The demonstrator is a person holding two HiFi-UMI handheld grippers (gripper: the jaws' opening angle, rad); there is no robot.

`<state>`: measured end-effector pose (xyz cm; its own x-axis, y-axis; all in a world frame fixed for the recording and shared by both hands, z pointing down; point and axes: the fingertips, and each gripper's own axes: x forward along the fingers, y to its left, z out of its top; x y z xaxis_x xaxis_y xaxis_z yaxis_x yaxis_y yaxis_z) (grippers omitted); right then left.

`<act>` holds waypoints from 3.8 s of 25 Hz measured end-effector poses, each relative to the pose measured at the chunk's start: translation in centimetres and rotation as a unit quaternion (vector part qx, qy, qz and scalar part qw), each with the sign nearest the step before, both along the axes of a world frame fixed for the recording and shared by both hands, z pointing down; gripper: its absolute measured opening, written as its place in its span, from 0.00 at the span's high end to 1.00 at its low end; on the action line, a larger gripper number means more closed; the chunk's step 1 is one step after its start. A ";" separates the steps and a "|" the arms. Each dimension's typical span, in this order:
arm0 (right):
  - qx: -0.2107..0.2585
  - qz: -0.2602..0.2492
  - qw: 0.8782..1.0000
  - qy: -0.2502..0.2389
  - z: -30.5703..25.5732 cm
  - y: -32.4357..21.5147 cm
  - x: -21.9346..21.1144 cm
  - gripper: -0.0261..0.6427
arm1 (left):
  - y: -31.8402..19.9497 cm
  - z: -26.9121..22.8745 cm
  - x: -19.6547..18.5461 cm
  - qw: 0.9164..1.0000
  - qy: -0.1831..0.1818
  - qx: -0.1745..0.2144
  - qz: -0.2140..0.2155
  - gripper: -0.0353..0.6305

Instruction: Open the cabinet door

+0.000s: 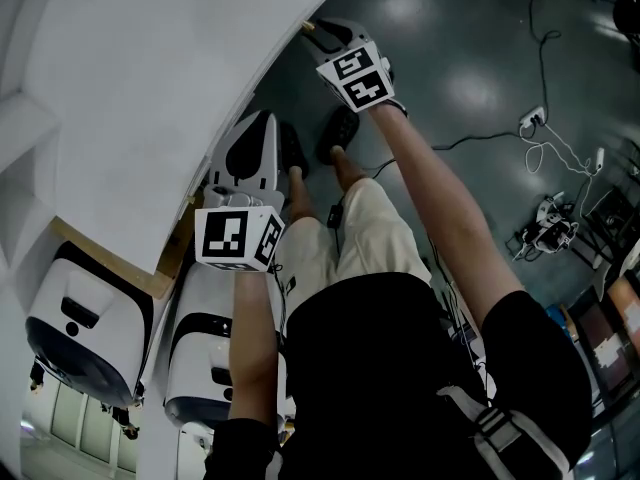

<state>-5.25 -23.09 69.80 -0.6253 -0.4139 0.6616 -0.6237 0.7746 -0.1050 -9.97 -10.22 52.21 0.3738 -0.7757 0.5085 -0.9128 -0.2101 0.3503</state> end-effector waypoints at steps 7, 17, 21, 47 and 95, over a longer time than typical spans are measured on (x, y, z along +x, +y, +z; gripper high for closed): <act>-0.003 -0.014 1.000 0.015 0.8 -0.4 -0.3 0.74 | 0.3 0.5 0.3 1.000 0.003 -0.006 -0.001 0.91; 0.007 -0.029 0.999 0.033 0.9 -0.6 -0.9 0.81 | 0.5 0.3 0.4 1.000 0.007 -0.007 -0.005 0.91; 0.006 -0.027 0.999 0.032 1.1 -0.6 -1.0 0.81 | 0.7 0.4 0.2 1.000 0.007 -0.008 -0.007 0.91; -0.010 -0.006 0.999 0.044 0.7 3.5 4.9 0.83 | 1.4 -2.2 0.6 1.000 -0.001 0.008 0.018 0.91; -0.042 0.035 0.995 0.082 0.8 13.3 18.6 0.83 | 2.6 -5.2 6.1 0.994 -0.002 0.024 0.111 0.91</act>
